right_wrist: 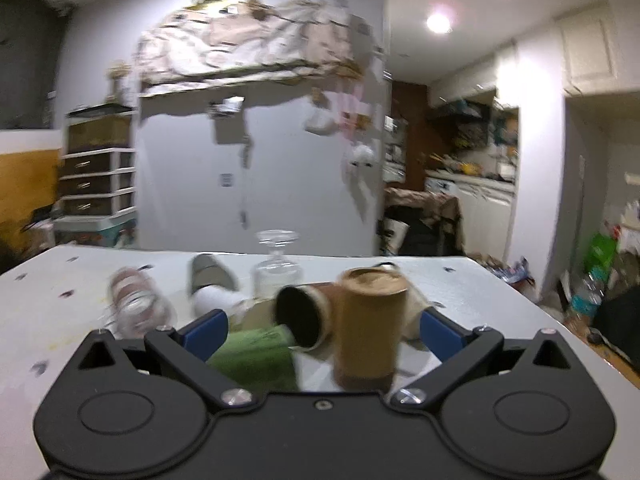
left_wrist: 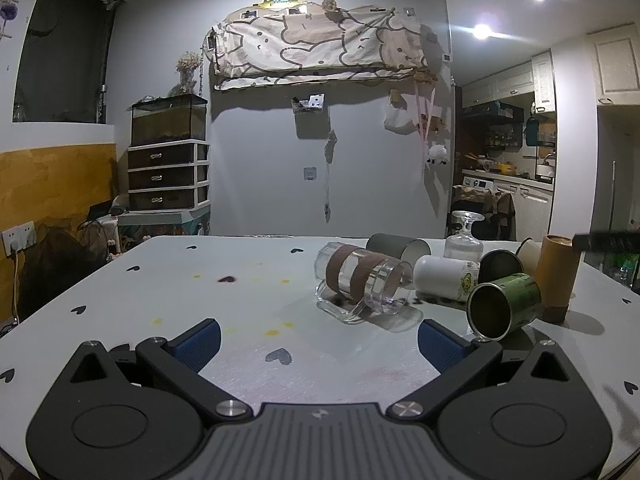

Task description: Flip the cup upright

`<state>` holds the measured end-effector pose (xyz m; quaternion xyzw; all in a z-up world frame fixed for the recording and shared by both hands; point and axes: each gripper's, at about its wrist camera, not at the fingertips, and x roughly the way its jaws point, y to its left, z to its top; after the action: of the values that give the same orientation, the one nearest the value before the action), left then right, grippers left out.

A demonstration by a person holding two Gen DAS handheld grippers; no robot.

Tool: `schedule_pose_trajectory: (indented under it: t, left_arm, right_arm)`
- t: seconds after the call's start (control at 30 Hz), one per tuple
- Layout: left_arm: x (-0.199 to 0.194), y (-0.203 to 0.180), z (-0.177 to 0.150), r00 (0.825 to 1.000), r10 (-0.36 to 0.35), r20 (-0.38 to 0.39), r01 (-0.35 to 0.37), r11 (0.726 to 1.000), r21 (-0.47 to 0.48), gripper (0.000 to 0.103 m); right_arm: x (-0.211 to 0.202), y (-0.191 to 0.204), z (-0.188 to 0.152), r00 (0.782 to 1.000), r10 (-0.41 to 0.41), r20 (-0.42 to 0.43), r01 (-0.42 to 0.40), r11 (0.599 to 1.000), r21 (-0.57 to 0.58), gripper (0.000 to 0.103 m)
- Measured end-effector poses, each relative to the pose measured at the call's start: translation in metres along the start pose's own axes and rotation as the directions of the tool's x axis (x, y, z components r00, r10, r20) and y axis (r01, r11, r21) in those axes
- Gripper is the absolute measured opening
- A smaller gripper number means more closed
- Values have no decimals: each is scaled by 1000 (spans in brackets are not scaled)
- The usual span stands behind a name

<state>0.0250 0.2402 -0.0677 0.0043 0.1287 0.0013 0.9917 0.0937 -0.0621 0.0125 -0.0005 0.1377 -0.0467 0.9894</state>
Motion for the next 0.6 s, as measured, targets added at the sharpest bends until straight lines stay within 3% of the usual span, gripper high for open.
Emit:
schedule_pose_trajectory:
  t: [0.17,0.5,0.57,0.6]
  left_arm:
    - [1,0,0,1000,-3,-4,3,1000,-1,103]
    - [1,1,-1,1000,-4,-11,4,1000,3,103]
    - [0,1,-2,1000,-7,-13,7,1000,5,103]
    - [0,1,-2,1000,-8,-13,8,1000,5,103]
  right_arm:
    - [42,-29,15,999,-50,-22,51,997,54,102]
    - [108,-39,5,991,-40,-126,49,996,69,91]
    - [113,-37,3,991,-30,-130,40,996,74,85]
    - [114,-36,2,991,-24,-131,34,997,75,78]
